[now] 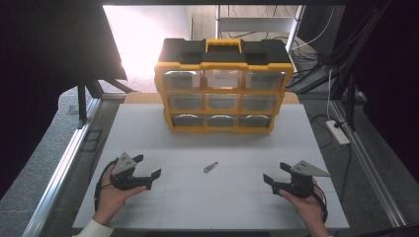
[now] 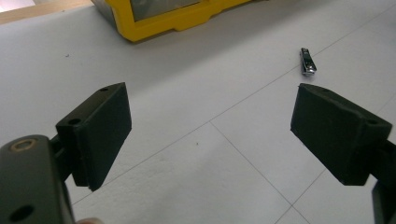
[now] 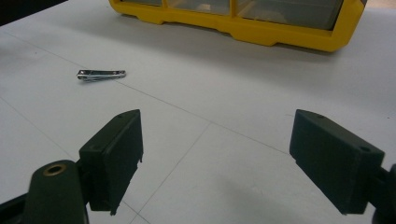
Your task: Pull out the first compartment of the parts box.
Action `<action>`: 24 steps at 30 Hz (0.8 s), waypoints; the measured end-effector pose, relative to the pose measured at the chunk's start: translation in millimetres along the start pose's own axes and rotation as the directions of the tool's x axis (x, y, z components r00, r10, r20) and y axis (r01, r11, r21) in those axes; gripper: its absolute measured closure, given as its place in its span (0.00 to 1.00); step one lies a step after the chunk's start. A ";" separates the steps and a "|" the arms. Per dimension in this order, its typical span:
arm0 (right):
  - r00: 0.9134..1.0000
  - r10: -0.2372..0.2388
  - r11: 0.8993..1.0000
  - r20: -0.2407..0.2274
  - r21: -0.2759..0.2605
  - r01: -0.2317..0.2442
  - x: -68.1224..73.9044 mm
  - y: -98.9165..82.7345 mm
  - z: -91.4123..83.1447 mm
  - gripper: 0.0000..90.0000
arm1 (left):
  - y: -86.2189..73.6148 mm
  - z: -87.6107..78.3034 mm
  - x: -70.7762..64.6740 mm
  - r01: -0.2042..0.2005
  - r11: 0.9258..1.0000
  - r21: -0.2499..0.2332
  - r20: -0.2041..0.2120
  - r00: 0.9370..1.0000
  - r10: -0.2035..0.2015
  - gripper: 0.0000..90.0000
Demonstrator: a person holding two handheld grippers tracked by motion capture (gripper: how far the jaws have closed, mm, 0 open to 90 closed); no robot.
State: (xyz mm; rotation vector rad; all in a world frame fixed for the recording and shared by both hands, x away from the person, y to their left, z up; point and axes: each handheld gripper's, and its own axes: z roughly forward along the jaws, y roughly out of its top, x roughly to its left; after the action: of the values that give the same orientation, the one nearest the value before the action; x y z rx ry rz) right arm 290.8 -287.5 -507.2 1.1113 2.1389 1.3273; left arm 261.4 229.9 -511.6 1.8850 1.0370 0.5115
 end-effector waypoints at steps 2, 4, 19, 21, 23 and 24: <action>1.000 0.001 1.000 0.003 0.004 -0.001 -0.7 -0.2 0.1 0.20 | 0.3 0.1 -0.8 0.005 1.000 -0.001 0.005 1.000 -0.005 0.14; 1.000 0.007 1.000 0.001 0.005 -0.007 -1.0 -0.3 -0.1 0.20 | 0.3 0.3 -1.2 0.005 1.000 -0.001 0.006 1.000 -0.005 0.14; 1.000 0.013 1.000 0.001 -0.011 -0.013 -1.1 -0.3 -1.2 0.21 | 0.1 -3.1 -2.4 -0.024 1.000 -0.013 -0.001 1.000 0.024 0.14; 1.000 0.014 1.000 0.007 -0.008 -0.014 -0.3 -0.7 -1.4 0.21 | 1.2 -4.3 -3.9 -0.031 0.999 -0.025 -0.001 1.000 0.031 0.14; 1.000 0.015 1.000 0.008 -0.006 -0.015 -0.5 -1.6 -1.5 0.21 | 2.6 -5.3 -4.7 -0.038 0.999 -0.031 -0.001 0.999 0.038 0.14; 1.000 0.016 1.000 0.010 -0.009 -0.016 -1.3 -2.1 -1.6 0.21 | 3.3 -5.8 -4.9 -0.040 0.999 -0.034 0.002 0.999 0.040 0.14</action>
State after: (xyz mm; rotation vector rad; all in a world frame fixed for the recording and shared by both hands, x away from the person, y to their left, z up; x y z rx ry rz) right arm 289.6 -289.9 -508.4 1.1316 2.1193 1.3337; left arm 256.1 228.0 -505.6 1.8787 0.9850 0.5466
